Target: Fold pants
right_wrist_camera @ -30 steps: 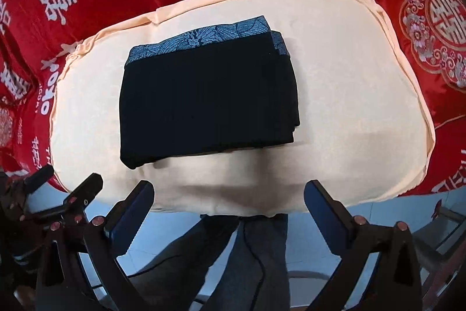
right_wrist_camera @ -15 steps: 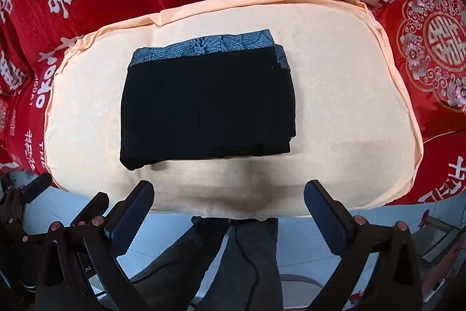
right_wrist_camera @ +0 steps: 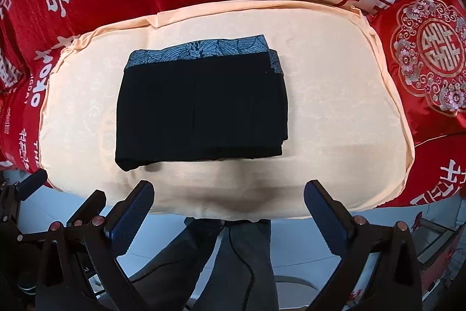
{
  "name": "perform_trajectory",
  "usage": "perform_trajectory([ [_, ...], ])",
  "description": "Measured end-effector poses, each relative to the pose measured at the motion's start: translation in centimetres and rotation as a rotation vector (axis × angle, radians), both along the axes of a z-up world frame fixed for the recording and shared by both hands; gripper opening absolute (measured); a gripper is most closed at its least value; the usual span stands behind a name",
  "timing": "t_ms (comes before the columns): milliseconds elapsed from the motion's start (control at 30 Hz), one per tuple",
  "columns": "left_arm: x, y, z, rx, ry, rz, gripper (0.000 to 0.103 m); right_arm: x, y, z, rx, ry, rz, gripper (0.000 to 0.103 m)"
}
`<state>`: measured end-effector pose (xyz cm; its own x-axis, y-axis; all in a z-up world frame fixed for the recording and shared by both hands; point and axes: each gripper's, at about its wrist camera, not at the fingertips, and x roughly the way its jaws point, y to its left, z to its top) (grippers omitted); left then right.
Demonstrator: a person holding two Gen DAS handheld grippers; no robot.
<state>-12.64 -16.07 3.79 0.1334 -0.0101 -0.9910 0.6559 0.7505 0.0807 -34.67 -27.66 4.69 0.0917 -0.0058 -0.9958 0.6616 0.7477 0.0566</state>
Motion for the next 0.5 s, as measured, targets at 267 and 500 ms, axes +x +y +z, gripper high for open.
perform_trajectory([
  [267,-0.31,-0.46,-0.02,0.009,-0.001,-0.027,0.101,-0.06,-0.34,-0.02,-0.007,0.006,-0.008,0.103],
  [500,-0.55,-0.70,0.05,0.009,-0.007,-0.033,0.101,-0.06,-0.36,0.00,-0.006,0.006,-0.004,0.103],
])
